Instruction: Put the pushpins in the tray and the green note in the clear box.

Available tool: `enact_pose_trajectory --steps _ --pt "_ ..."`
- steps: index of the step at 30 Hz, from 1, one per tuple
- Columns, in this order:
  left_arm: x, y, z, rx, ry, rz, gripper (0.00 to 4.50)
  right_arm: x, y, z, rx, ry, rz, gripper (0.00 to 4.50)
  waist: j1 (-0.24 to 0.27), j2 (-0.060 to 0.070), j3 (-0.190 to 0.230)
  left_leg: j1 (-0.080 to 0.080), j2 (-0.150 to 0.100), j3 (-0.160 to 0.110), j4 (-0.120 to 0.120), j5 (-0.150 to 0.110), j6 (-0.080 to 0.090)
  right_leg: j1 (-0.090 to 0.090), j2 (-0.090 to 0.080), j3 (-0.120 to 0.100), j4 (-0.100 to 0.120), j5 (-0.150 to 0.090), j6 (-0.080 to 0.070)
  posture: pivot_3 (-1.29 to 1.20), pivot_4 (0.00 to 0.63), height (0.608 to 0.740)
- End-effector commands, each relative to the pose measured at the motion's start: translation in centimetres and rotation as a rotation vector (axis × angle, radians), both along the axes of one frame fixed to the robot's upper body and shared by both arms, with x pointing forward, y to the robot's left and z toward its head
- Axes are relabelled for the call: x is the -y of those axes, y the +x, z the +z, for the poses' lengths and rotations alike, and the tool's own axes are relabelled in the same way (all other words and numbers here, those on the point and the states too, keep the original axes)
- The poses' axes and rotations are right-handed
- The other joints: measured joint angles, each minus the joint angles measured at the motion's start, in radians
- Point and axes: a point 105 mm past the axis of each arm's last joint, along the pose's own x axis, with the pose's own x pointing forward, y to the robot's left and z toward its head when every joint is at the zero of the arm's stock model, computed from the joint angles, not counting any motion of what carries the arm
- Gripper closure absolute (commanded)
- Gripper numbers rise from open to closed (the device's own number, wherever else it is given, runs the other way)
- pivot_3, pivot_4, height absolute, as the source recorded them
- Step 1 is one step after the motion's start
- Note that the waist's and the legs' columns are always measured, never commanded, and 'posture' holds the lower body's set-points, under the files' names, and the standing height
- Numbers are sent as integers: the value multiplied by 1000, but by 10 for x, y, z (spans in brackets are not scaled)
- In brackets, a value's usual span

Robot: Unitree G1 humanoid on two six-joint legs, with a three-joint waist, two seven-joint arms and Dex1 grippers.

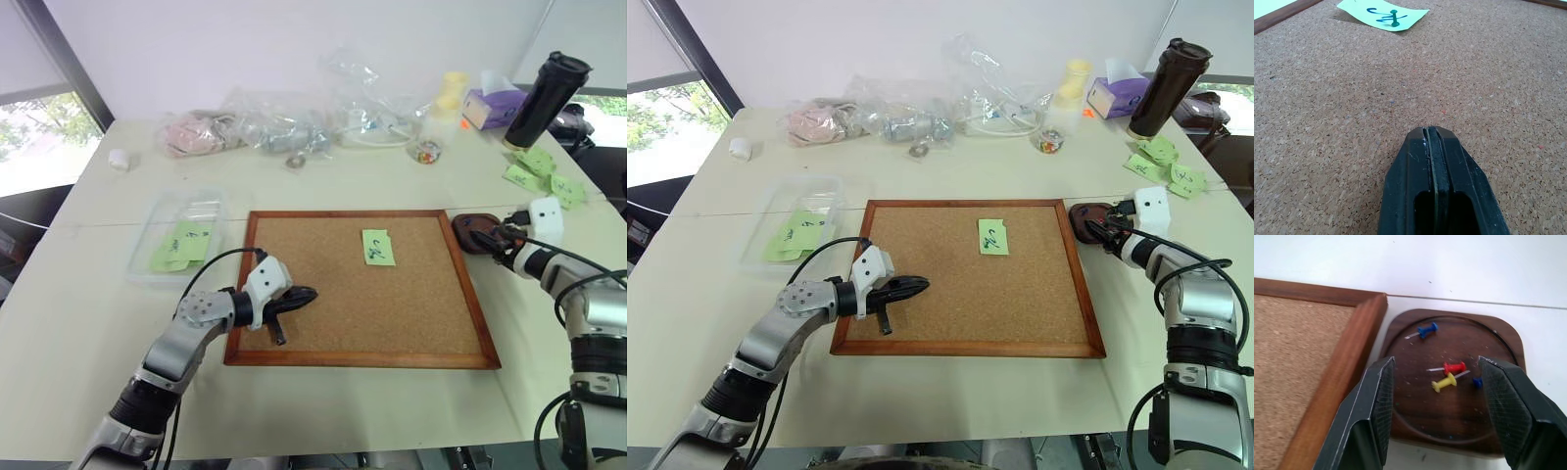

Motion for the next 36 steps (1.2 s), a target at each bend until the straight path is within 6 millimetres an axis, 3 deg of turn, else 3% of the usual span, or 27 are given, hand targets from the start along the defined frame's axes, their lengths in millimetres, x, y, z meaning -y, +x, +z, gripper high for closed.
enact_pose_trajectory --steps 1,6,15,32,36 --pt "-5 -5 -17 -56 51 8 4500 -55 -11 36 88 6 252 1812 0 1 0 0 0 0 0 0 0 0 0 0 0 0 0 0 150 740" --pt "-6 -5 -16 -57 52 8 4500 -109 -32 30 44 -7 465 1812 1 1 0 0 1 0 0 0 0 0 0 0 0 0 0 0 150 740" --pt "-4 -5 -16 -58 51 2 4500 -153 -35 2 -2 -33 567 1812 1 1 0 0 1 0 0 0 0 0 0 0 0 0 0 0 150 740" --pt "-5 -7 -16 -56 47 15 4500 -159 -17 -21 -17 -50 524 1812 0 1 0 0 0 -1 0 0 0 0 0 0 0 0 0 0 150 740" --pt "-5 -7 -16 -55 47 16 4500 -159 -16 -26 -29 -49 520 2961 0 1 0 0 0 -1 0 0 0 0 0 0 0 0 0 0 150 740"
